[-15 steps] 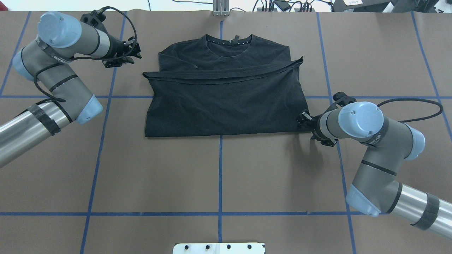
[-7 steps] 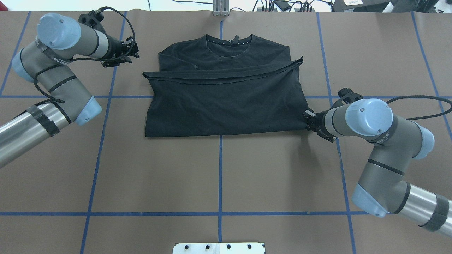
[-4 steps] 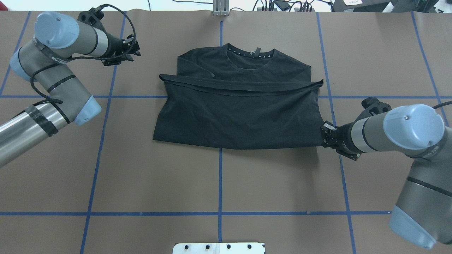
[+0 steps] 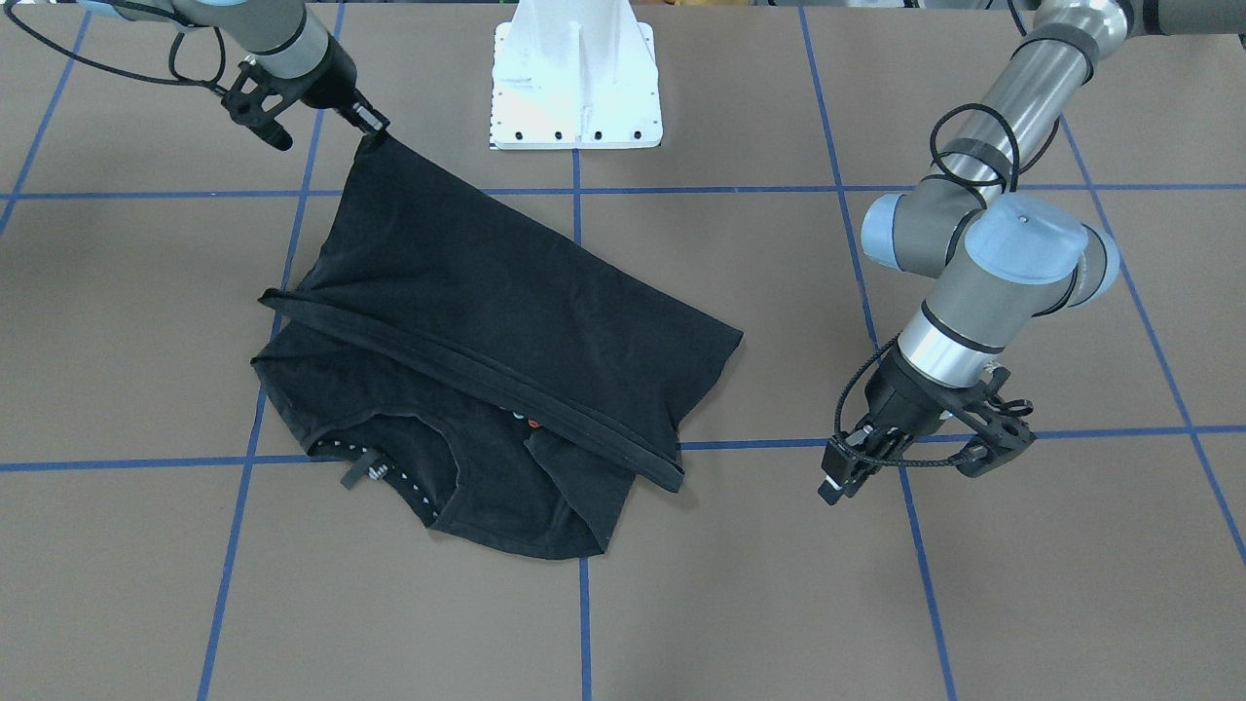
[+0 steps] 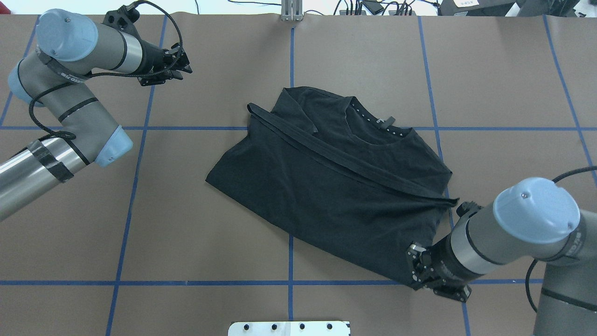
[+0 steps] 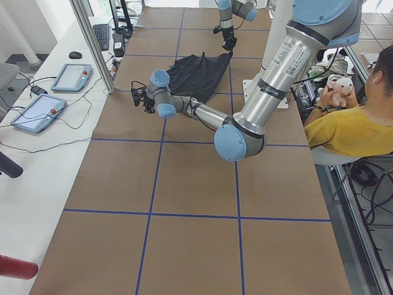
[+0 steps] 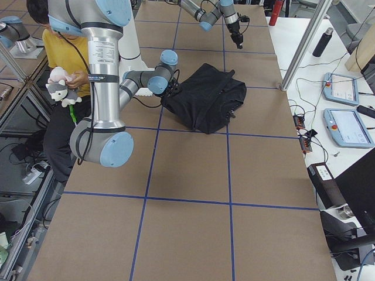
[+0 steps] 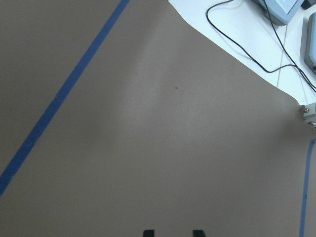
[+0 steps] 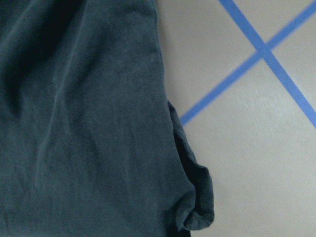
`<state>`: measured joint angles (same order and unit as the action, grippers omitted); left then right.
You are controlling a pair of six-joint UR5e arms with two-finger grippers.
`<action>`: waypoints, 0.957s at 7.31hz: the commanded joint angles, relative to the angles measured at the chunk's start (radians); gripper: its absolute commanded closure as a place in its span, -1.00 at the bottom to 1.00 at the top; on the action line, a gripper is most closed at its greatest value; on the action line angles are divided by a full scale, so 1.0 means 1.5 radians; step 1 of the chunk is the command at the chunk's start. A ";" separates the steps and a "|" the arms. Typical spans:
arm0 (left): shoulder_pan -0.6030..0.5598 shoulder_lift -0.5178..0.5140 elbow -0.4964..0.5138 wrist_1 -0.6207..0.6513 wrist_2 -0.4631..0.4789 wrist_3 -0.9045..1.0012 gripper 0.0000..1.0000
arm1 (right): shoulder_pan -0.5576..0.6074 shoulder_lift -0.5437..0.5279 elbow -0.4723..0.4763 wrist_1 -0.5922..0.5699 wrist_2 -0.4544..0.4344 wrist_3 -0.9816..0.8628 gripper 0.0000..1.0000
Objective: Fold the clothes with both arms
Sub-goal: 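Grasp the folded corner with the right gripper and drag it toward the robot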
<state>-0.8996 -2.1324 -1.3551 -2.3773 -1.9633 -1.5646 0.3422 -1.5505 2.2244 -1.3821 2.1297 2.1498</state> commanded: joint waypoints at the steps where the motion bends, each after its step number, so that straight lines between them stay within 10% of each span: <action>1: 0.001 0.025 -0.070 0.002 -0.035 -0.006 0.24 | -0.121 -0.004 0.006 -0.001 -0.063 0.055 -0.88; 5: 0.035 0.119 -0.189 0.005 -0.058 -0.011 -0.06 | -0.021 0.013 0.039 0.000 -0.083 0.043 -1.00; 7: 0.109 0.141 -0.203 0.004 -0.035 -0.096 -0.11 | 0.060 0.059 0.026 0.000 -0.194 -0.020 -1.00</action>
<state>-0.8113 -1.9420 -1.6420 -2.3703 -2.0426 -1.6142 0.3631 -1.5000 2.2680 -1.3823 1.9552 2.1883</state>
